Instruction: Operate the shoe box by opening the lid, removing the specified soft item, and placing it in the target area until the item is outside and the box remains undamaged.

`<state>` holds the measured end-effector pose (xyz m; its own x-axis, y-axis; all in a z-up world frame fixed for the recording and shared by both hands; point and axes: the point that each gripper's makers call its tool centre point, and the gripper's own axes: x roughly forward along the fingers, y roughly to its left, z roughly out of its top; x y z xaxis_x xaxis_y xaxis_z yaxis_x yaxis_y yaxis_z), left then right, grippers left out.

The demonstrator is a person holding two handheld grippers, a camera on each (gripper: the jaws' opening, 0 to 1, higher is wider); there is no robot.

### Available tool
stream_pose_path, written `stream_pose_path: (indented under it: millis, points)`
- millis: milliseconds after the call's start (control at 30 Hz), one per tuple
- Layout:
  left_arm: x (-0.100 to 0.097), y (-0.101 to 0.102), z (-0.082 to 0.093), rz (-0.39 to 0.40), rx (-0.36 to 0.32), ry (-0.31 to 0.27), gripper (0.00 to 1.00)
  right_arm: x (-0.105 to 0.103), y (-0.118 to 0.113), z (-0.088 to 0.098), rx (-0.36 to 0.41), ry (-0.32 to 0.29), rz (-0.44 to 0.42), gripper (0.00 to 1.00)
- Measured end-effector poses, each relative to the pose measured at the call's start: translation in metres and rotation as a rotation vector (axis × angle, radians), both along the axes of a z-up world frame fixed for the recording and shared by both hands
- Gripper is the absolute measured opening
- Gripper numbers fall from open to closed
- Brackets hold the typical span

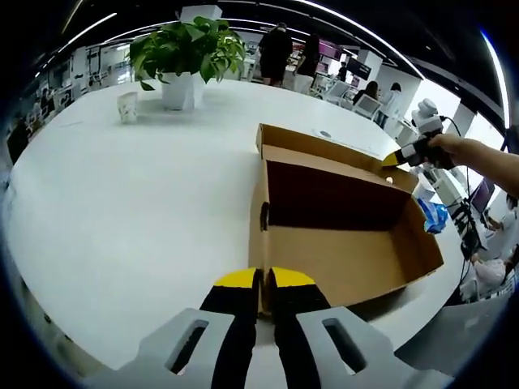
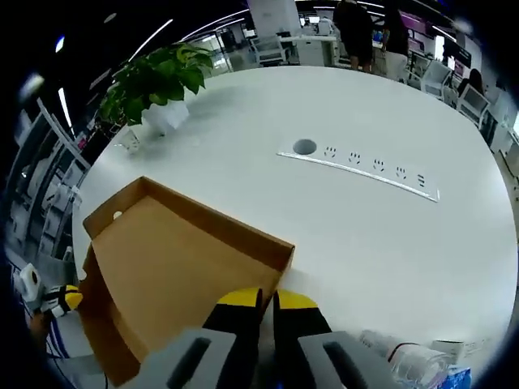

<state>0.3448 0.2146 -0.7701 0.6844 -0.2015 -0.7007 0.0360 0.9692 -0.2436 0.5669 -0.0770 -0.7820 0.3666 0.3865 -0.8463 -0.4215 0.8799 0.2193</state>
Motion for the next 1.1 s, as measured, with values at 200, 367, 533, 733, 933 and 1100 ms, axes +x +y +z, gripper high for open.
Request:
stream_pose_path:
  millis: [200,367,533,733,933,1100]
  points:
    - [0.000,0.000,0.000,0.003,-0.004,0.005,0.03,0.004,0.002,0.009,0.004,-0.039,0.003,0.00]
    - [-0.001,-0.001,0.000,0.009,-0.014,0.005,0.03,0.006,0.004,0.019,0.034,-0.065,-0.005,0.00]
    - [-0.001,-0.001,-0.001,0.010,-0.025,0.009,0.03,0.008,0.006,0.030,0.052,-0.088,0.000,0.00]
    - [-0.002,-0.002,0.000,0.013,-0.031,0.009,0.03,0.007,0.006,0.038,0.055,-0.116,0.011,0.00]
    - [-0.002,-0.002,-0.001,0.019,-0.041,0.006,0.03,0.007,0.009,0.055,0.067,-0.173,0.031,0.00]
    - [-0.002,-0.003,-0.001,0.020,-0.046,0.004,0.03,0.006,0.010,0.064,0.072,-0.200,0.043,0.00]
